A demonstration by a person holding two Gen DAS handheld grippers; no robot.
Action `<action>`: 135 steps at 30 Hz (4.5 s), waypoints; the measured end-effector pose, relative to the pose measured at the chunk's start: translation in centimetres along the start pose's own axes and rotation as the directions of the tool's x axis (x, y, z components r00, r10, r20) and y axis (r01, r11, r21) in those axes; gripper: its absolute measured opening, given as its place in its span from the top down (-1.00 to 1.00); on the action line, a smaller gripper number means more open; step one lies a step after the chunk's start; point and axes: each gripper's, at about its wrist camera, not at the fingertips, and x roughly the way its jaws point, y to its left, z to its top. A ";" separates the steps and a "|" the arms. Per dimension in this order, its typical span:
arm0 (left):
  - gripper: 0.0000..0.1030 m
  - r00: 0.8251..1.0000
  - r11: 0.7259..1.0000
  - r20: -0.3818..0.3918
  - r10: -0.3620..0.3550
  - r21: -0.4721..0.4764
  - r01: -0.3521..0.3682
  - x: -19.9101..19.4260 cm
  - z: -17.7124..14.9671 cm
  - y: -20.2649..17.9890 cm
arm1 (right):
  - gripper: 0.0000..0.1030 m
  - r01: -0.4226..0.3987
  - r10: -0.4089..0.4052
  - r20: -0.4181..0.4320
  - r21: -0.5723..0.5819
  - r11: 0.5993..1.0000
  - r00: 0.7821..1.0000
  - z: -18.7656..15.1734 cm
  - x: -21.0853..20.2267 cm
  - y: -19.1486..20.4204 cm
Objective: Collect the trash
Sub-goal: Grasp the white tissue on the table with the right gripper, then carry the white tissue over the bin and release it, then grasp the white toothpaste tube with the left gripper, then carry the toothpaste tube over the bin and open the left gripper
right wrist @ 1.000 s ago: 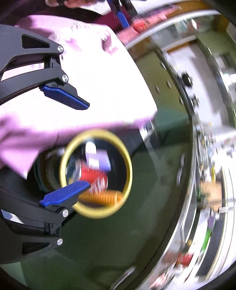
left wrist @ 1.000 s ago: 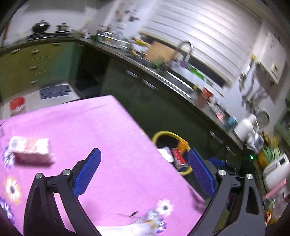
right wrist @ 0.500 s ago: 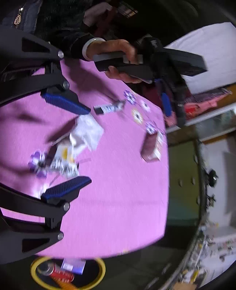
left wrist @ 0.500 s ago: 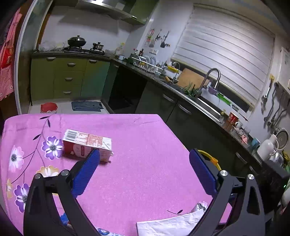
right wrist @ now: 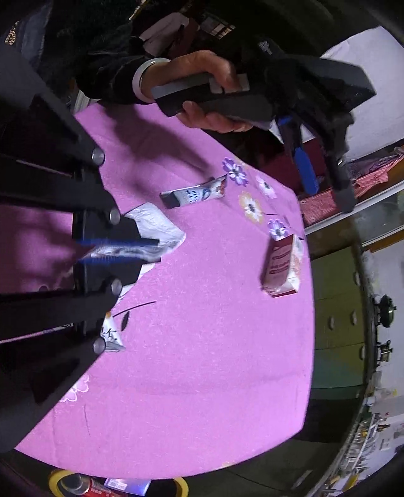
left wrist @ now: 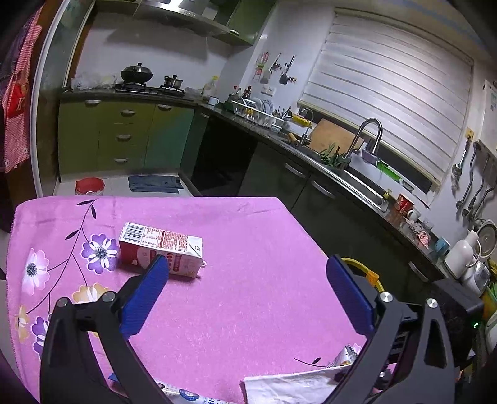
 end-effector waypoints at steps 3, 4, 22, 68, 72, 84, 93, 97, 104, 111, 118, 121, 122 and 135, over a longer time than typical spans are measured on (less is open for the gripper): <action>-0.87 1.000 1.000 0.005 -0.004 0.003 0.004 -0.1 0.0 -0.1 | 0.95 -0.034 0.034 0.044 0.009 0.999 0.998 0.3 -1.4 0.3; -0.87 1.000 1.000 0.008 -0.005 0.005 0.005 -0.1 0.0 -0.1 | 0.95 -0.037 0.036 0.058 0.009 0.999 0.998 0.4 -2.0 0.4; -0.87 1.000 1.000 -0.015 -0.021 0.016 0.021 0.2 -0.1 -0.5 | 0.95 0.252 -0.340 0.356 0.271 0.929 0.870 -0.4 -19.9 -7.8; -0.87 0.900 0.916 -0.373 0.226 -0.234 -0.327 -0.3 -9.0 4.5 | -0.22 0.498 -0.559 0.073 0.370 0.784 0.826 -3.7 -10.4 -21.3; -0.87 0.872 0.887 -0.401 0.280 -0.240 -0.395 -0.2 -9.4 5.6 | -0.22 0.486 -0.541 0.074 0.353 0.800 0.838 -3.7 -9.9 -20.9; -0.87 0.845 0.899 -0.453 0.283 -0.182 -0.399 2.4 -9.4 5.8 | -0.22 0.473 -0.533 0.090 0.355 0.806 0.841 -3.5 -10.4 -20.4; -0.10 0.840 0.920 -0.445 0.311 -0.082 -0.384 3.8 -8.8 4.6 | -0.23 0.464 -0.523 0.099 0.345 0.816 0.847 -3.2 -10.4 -19.8; 0.29 0.845 0.932 -0.446 0.296 -0.061 -0.358 4.1 -8.6 4.3 | -0.23 0.461 -0.521 0.099 0.347 0.816 0.848 -3.2 -10.5 -19.9; 0.52 0.857 0.960 -0.456 0.239 -0.021 -0.279 4.8 -9.0 2.7 | -0.23 0.459 -0.520 0.100 0.352 0.816 0.848 -3.3 -10.8 -19.9; 0.52 0.877 0.980 -0.439 0.193 0.040 -0.195 4.6 -7.9 -0.5 | -0.23 0.460 -0.527 0.105 0.366 0.809 0.843 -3.5 -11.3 -20.1; 0.52 0.903 0.991 -0.422 0.083 0.134 -0.028 5.2 -4.3 -6.1 | -0.23 0.464 -0.540 0.113 0.387 0.797 0.834 -4.2 -12.4 -20.5; 0.52 0.898 0.982 -0.439 0.019 0.179 0.067 6.8 -2.6 -9.8 | -0.23 0.469 -0.554 0.120 0.404 0.785 0.824 -4.8 -13.5 -20.8; 0.52 0.894 0.976 -0.449 0.000 0.196 0.098 7.4 -2.1 -11.0 | -0.23 0.472 -0.564 0.128 0.415 0.778 0.816 -5.1 -14.2 -21.0; 0.51 0.734 0.851 -0.657 -0.169 0.279 0.446 23.0 -1.6 -30.2 | -0.23 0.479 -0.632 0.136 0.538 0.694 0.763 -10.7 -19.9 -24.2</action>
